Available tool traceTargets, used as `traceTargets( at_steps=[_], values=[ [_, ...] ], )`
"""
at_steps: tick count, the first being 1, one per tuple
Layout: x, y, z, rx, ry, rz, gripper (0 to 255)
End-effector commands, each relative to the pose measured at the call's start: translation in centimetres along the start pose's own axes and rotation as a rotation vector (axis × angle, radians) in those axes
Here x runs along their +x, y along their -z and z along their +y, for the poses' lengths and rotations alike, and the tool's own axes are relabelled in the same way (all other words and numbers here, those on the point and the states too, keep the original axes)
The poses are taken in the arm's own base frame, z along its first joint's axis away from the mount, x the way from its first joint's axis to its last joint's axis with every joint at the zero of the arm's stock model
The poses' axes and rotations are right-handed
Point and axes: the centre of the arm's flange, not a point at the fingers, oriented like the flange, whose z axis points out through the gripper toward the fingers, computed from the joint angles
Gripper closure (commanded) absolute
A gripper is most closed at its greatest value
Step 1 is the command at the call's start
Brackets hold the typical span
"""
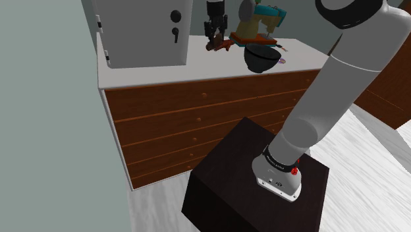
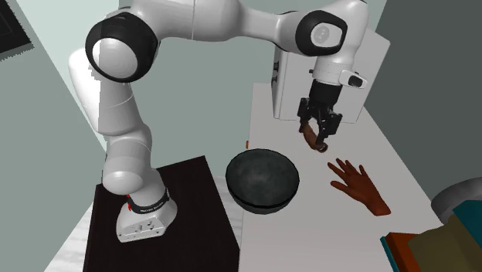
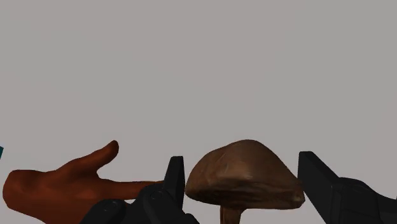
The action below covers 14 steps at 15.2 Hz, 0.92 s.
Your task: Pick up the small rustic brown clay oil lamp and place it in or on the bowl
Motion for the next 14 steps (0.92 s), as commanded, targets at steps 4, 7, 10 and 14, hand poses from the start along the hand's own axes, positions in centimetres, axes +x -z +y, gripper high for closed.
traceTargets(
  at_steps=[4,7,10,14],
  values=[
    [-0.6,2.4,0.5,0.000,0.000,-0.001,255],
    [-0.9,4.0,0.8,0.000,0.000,-0.001,255],
    [-1.2,5.5,1.0,0.000,0.000,-0.001,255],
    [-1.7,7.5,1.4,0.000,0.000,-0.001,255]
  ],
)
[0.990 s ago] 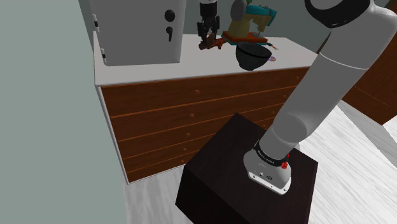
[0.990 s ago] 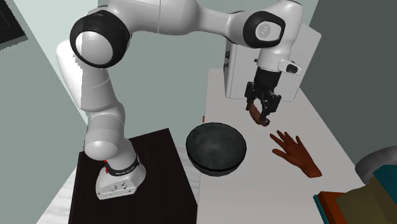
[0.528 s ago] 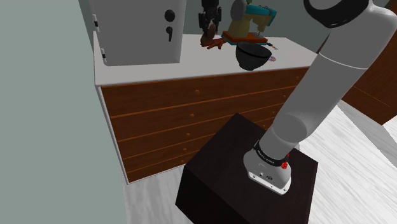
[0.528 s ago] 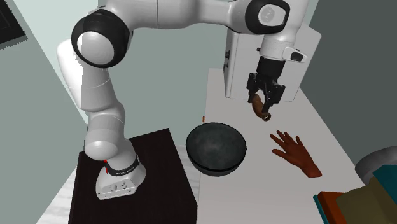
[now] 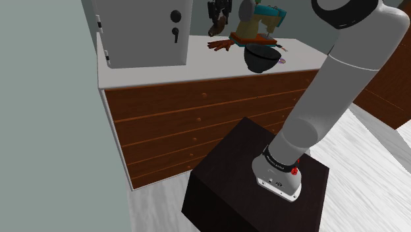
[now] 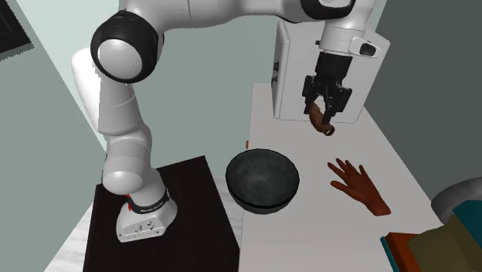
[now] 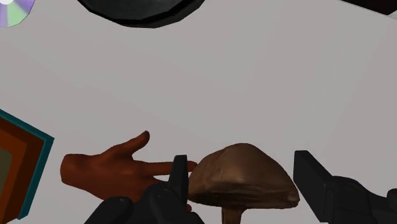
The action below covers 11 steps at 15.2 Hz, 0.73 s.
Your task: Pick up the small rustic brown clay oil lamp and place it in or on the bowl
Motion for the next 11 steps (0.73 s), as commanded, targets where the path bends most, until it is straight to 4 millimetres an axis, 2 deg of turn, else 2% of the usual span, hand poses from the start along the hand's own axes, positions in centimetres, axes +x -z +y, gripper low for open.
traceTargets(
  at_steps=[1,8,11],
  values=[
    [-0.2,1.0,0.2,0.000,0.000,0.000,255],
    [-0.9,4.2,0.7,0.000,0.000,0.000,255],
    [-4.5,3.2,2.1,0.000,0.000,0.000,255]
  ],
)
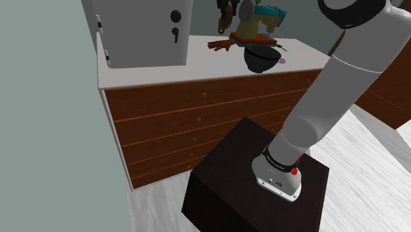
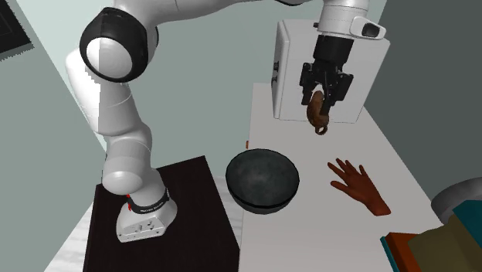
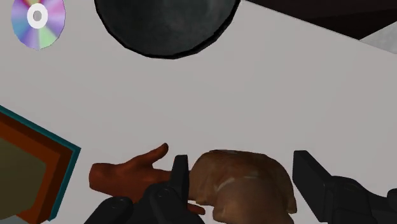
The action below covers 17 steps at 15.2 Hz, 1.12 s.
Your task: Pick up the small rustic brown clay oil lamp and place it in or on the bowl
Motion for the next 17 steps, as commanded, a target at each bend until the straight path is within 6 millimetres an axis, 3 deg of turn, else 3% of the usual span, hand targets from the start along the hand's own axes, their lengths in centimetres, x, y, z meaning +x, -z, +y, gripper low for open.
traceTargets(
  at_steps=[1,15,17],
  values=[
    [-2.4,-0.5,0.9,0.000,0.000,0.001,255],
    [-19.4,-4.9,7.6,0.000,0.000,0.001,255],
    [-19.2,-5.9,7.4,0.000,0.000,0.001,255]
  ],
)
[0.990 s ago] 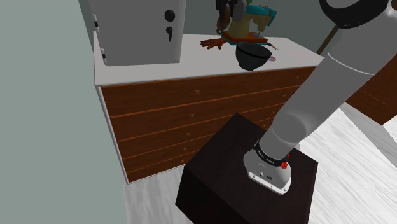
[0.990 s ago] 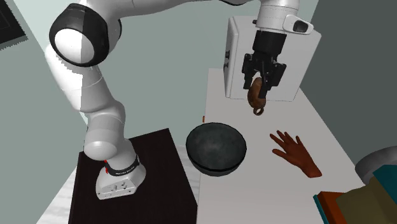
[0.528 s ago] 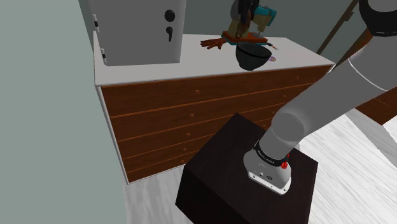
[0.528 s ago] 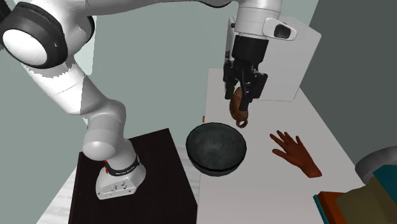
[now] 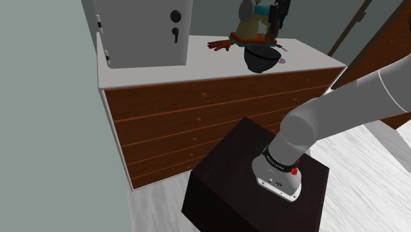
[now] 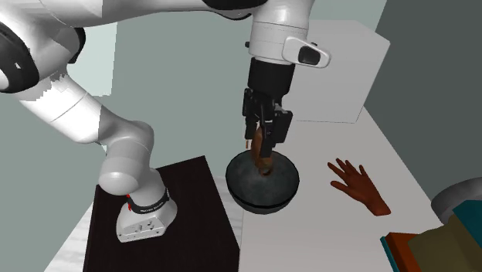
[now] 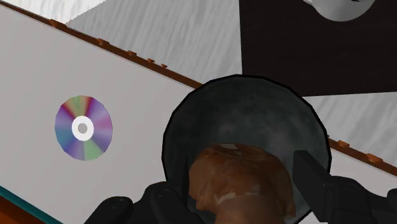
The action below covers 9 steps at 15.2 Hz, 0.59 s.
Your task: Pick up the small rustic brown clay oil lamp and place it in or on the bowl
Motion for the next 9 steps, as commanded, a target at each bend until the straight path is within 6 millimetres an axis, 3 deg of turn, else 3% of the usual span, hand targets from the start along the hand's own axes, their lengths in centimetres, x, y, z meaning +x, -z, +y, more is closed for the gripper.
traceTargets(
  at_steps=[1,9],
  values=[
    [-0.2,-1.1,0.1,0.000,0.001,0.000,255],
    [0.6,-5.2,-0.5,0.000,0.001,0.000,255]
  ],
)
